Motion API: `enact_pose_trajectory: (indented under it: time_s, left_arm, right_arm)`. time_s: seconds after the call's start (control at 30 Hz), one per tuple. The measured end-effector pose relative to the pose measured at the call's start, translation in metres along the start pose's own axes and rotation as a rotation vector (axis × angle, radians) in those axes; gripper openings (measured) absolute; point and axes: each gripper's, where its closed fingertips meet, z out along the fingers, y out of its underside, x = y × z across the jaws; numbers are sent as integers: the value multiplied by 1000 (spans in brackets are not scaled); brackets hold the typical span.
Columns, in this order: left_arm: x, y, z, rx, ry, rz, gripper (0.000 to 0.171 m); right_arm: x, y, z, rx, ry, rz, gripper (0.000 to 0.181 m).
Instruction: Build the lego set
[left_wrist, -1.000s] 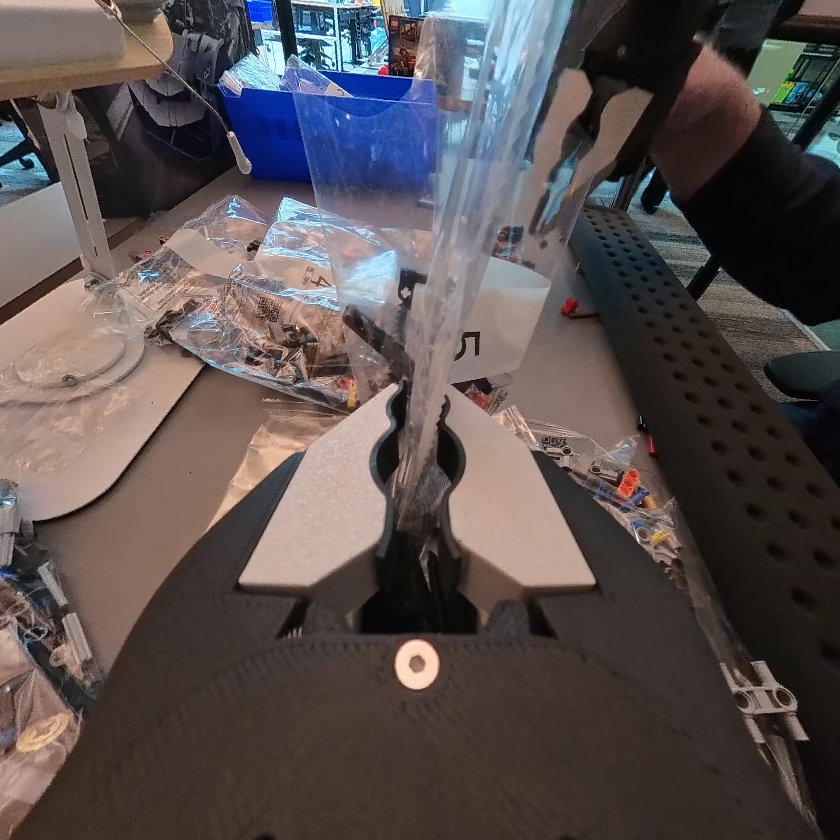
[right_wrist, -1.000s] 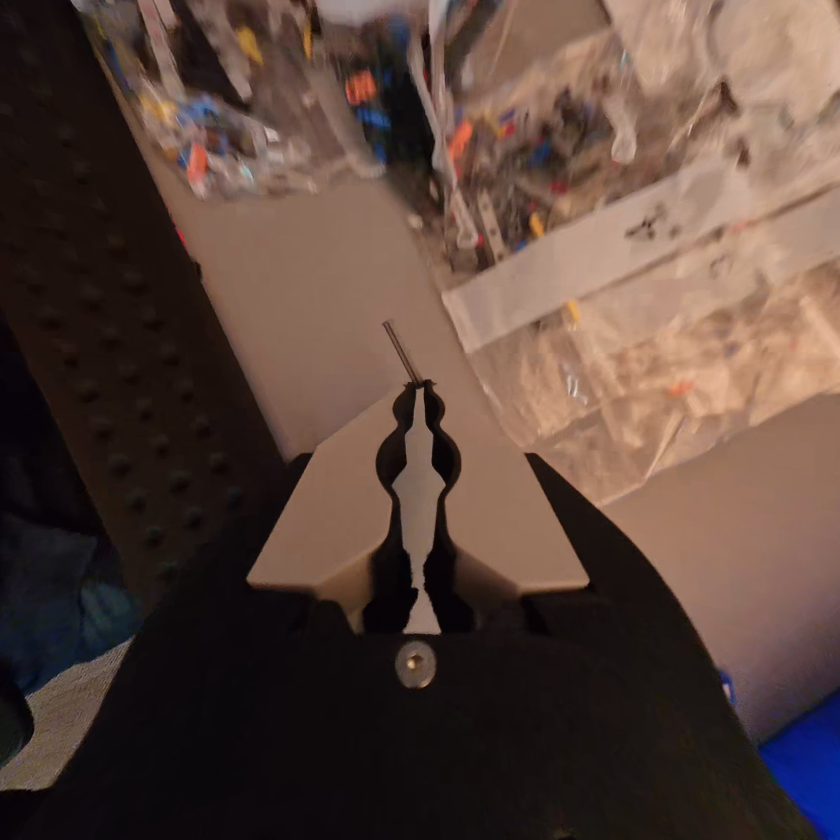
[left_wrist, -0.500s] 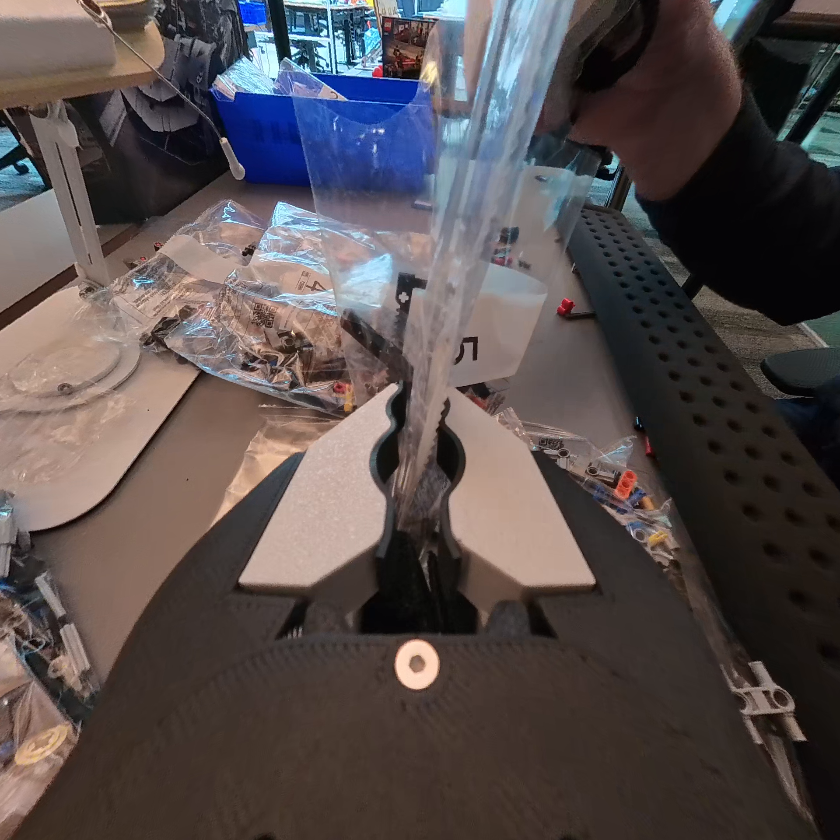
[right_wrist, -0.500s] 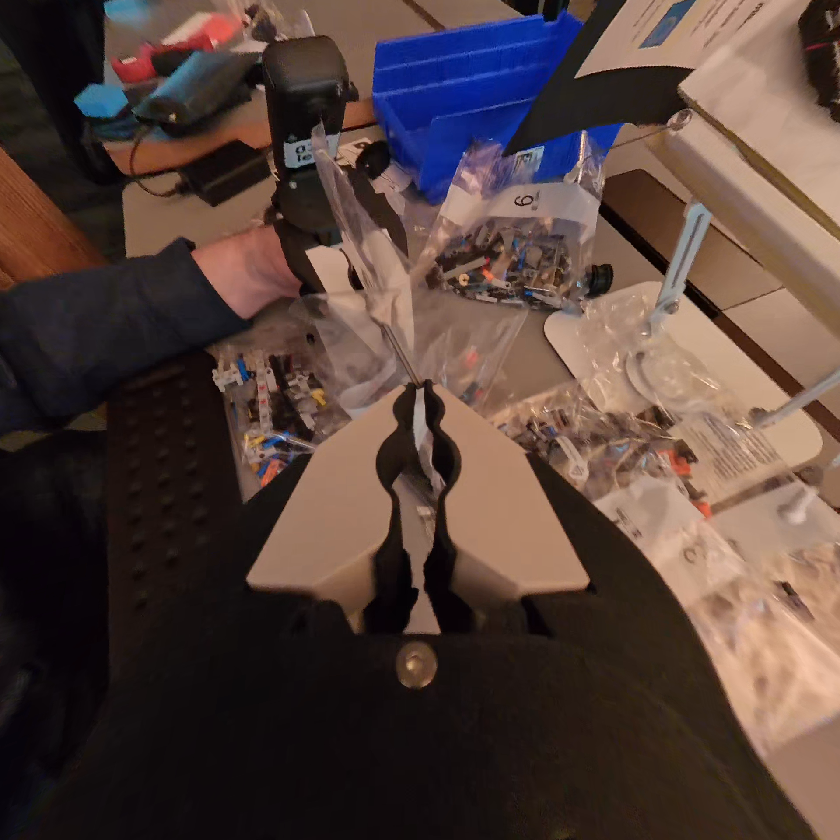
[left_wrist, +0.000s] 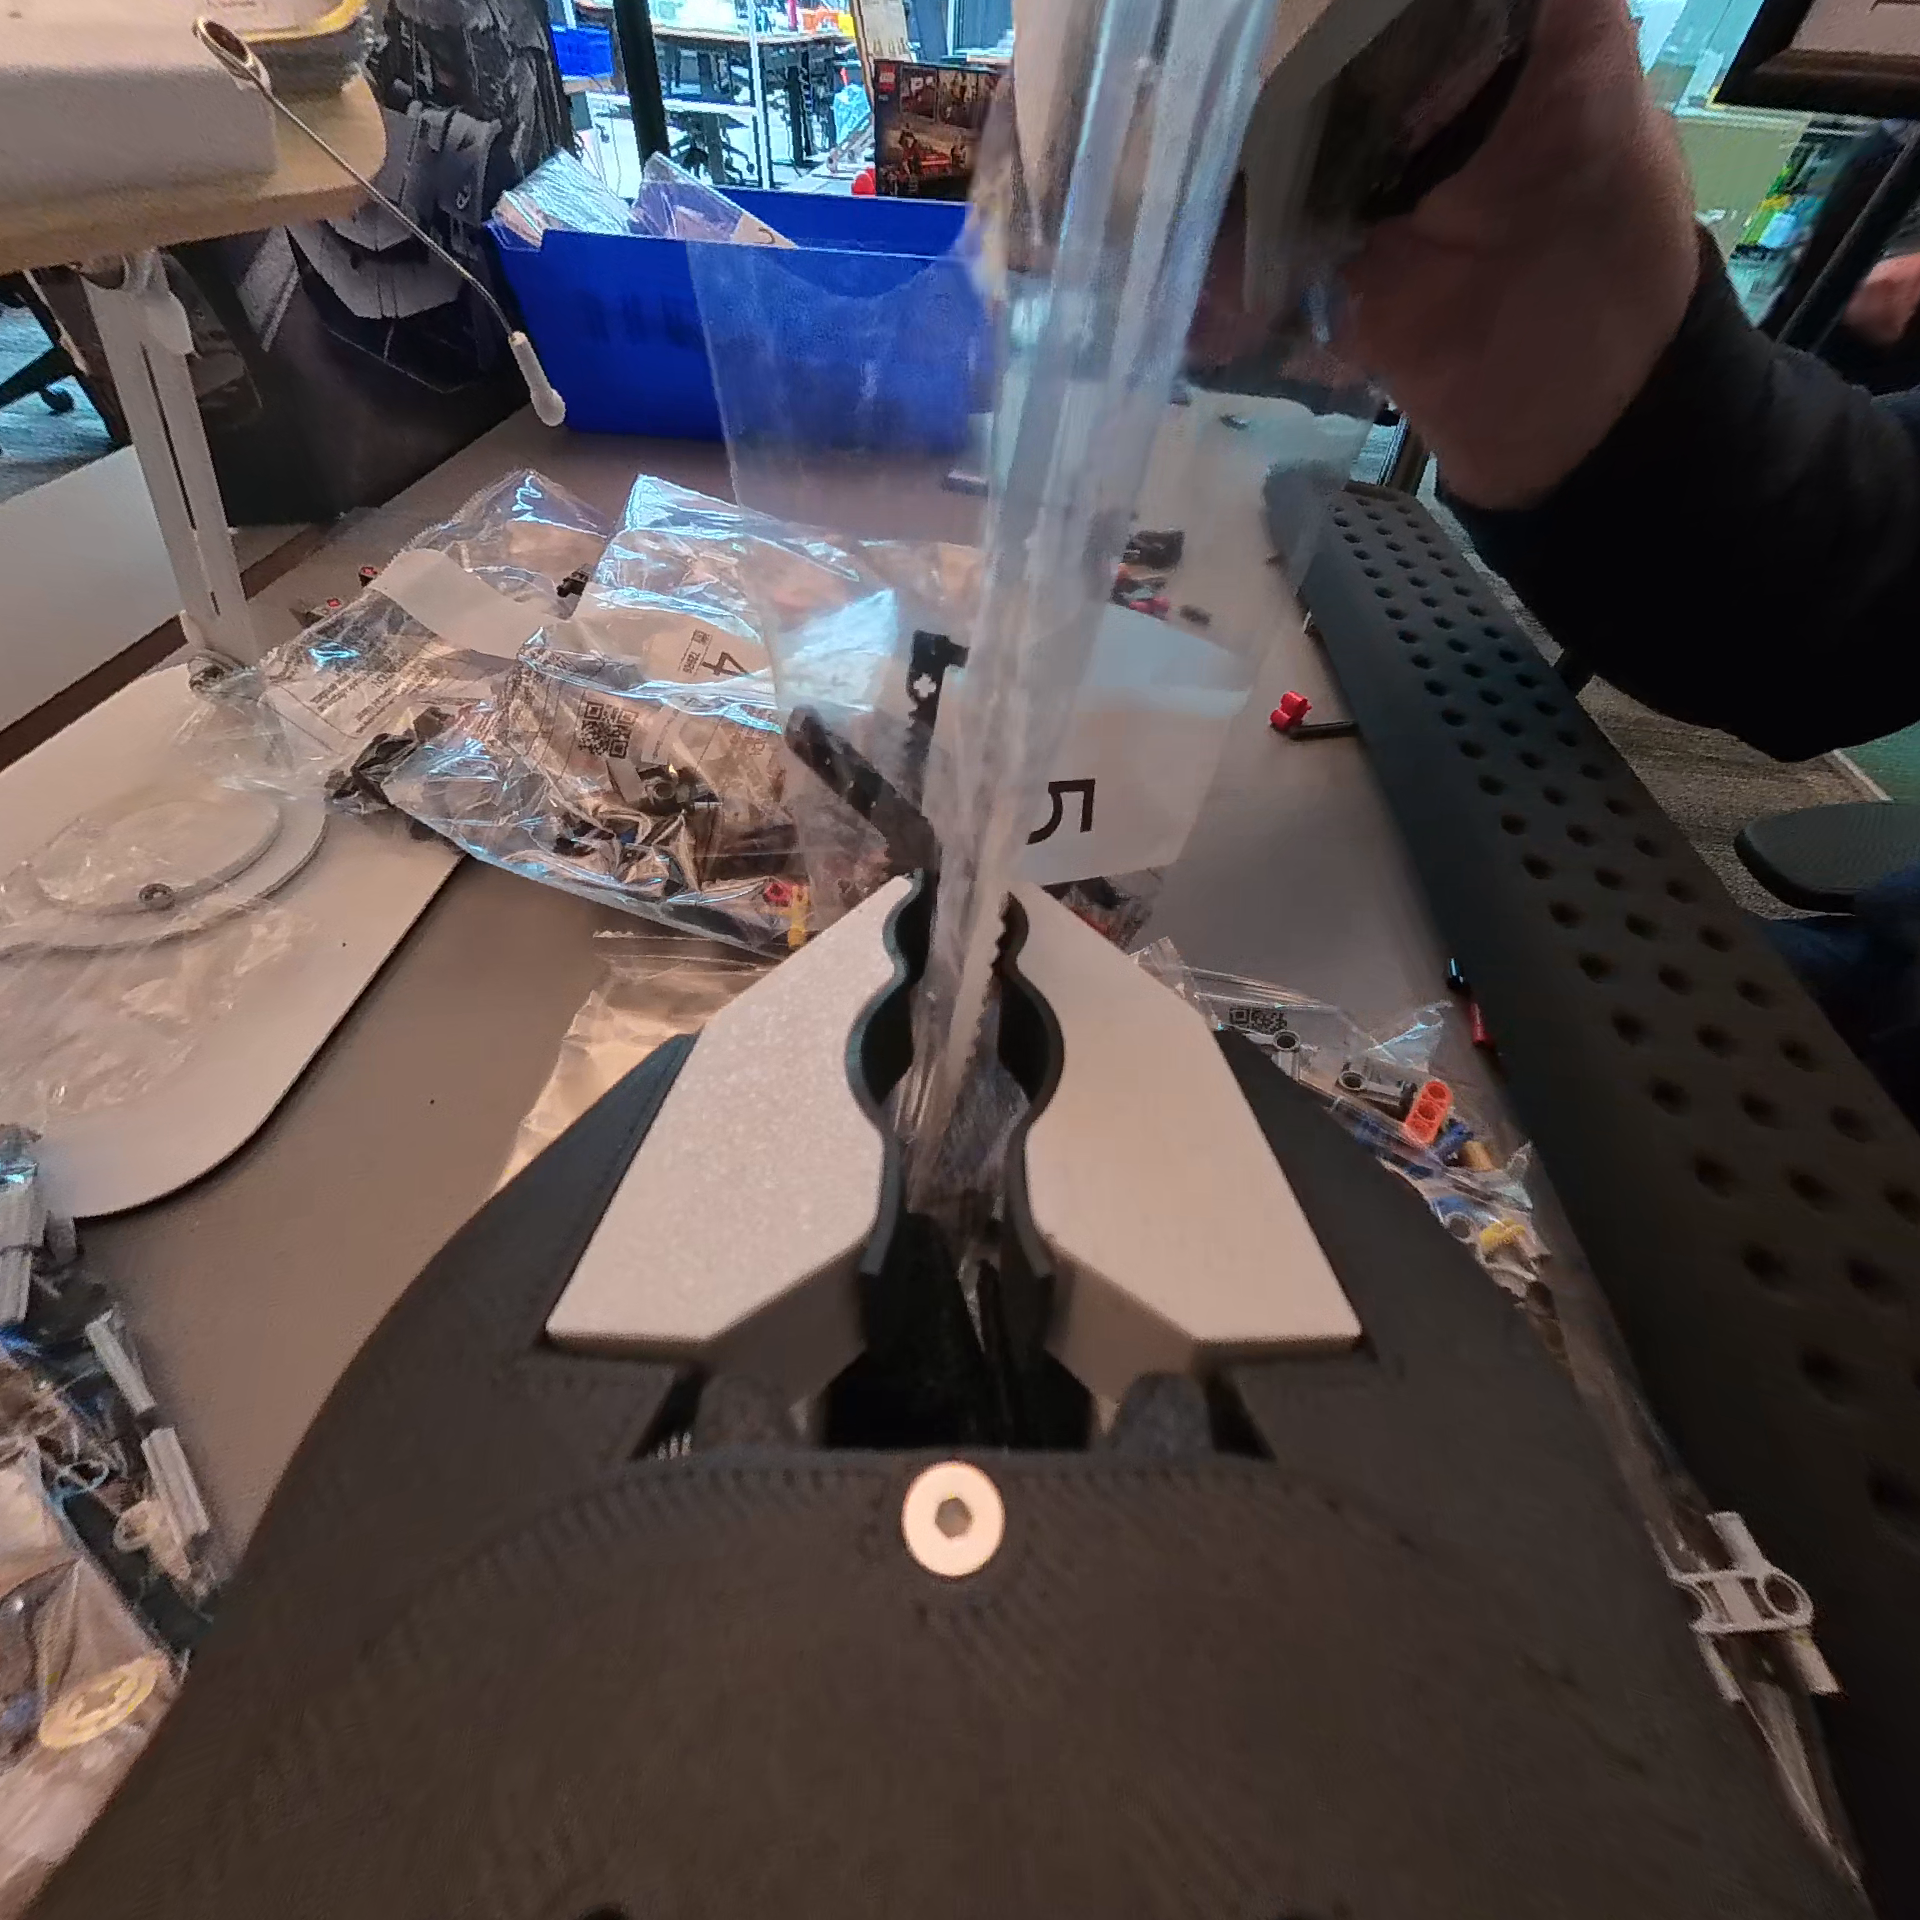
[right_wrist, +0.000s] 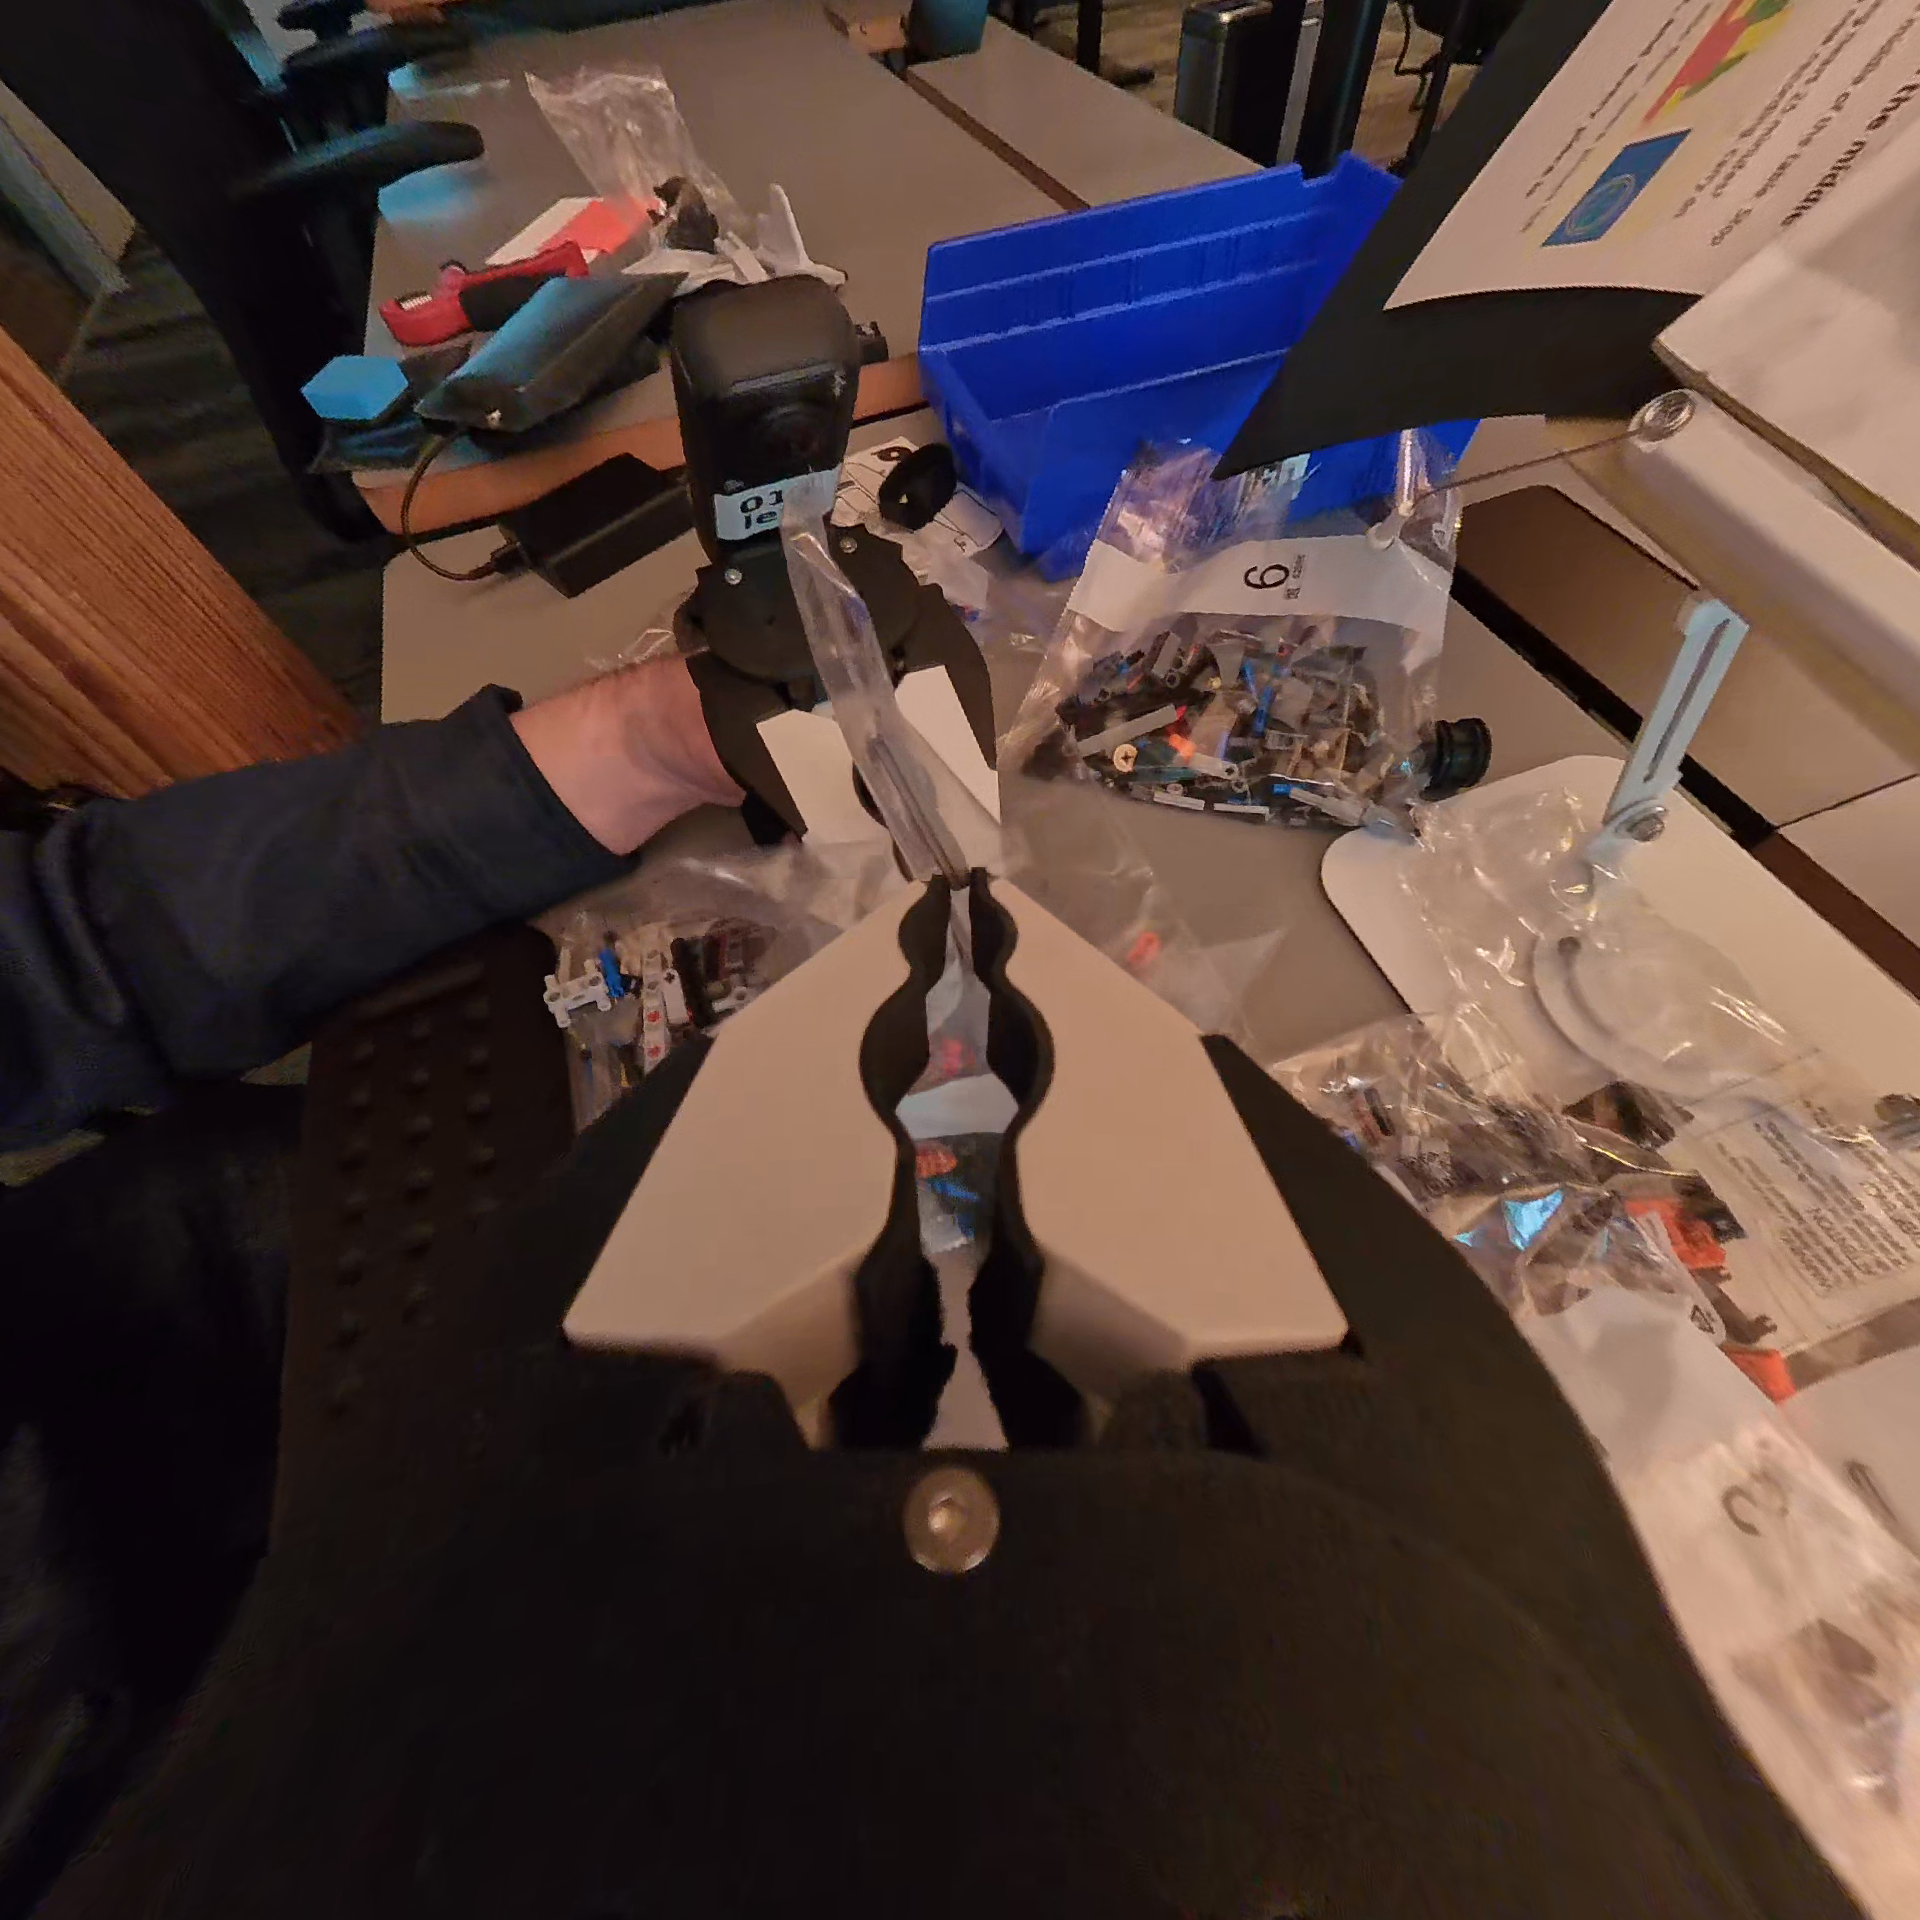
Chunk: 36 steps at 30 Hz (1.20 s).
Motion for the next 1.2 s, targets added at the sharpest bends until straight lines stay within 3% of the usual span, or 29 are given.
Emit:
enact_pose_trajectory:
  time_s: [0.23, 0.73, 0.83, 1.0, 1.2]
  left_arm:
    - [0, 1, 0, -2, -2, 1, 8]
    - [-3, 0, -5, 8, -13, -3, 3]
    - [-2, 0, -5, 8, -10, -3, 3]
    - [-2, 0, -4, 7, -10, -3, 3]
    - [-2, 0, -4, 7, -11, -2, 4]
  right_arm:
    - [9, 21, 8, -86, 21, 5, 1]
    - [31, 61, -16, -388, 187, -95, 0]
    - [28, 54, -14, -394, 210, -143, 2]
    - [22, 37, -11, -341, 222, -200, 18]
    - [15, 42, -51, -308, 247, -184, 24]
